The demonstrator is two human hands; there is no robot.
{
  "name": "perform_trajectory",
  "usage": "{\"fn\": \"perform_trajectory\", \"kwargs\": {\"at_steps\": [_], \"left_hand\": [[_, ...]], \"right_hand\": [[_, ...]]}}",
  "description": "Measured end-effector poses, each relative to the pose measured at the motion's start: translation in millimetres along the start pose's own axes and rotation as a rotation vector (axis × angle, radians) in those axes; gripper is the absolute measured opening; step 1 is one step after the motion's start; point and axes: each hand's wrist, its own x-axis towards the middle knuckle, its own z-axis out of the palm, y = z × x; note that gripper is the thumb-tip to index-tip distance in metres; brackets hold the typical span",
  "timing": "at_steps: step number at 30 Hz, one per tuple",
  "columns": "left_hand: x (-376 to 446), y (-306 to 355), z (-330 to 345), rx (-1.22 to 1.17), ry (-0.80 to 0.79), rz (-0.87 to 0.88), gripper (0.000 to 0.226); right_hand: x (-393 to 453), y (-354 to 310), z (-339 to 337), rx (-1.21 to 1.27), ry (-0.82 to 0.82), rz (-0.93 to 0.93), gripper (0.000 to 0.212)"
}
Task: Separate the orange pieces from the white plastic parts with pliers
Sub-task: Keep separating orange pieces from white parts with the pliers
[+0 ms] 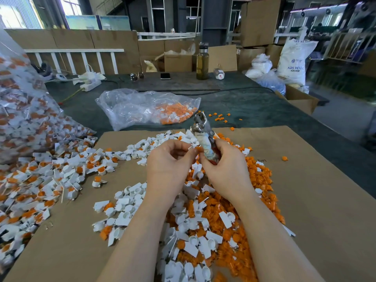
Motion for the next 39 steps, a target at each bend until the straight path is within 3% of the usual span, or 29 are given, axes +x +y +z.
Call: {"fn": "perform_trajectory", "kwargs": {"at_steps": [3,8,20,29,39], "left_hand": [[1,-1,-2,-0.038,-0.012,-0.009,0.01],[2,-2,-9,-0.306,-0.056,-0.068,0.006],[7,-8,-11,-0.362,-0.044,-0.054,0.006],[1,-4,-4,-0.12,-0.062,-0.034,0.006],[-1,-1,-5,-0.055,-0.084,-0.036,0.004]], "right_hand": [[1,0,-2,0.021,-0.025,0.017,0.013],[4,5,-7,0.057,-0.073,0.088,0.011],[2,3,-13,0.104,-0.237,0.113,0.011],[2,-1,-6,0.172,-0.075,0.074,0.014],[3,0,-3,0.083,-0.052,0.055,0.015]]}}
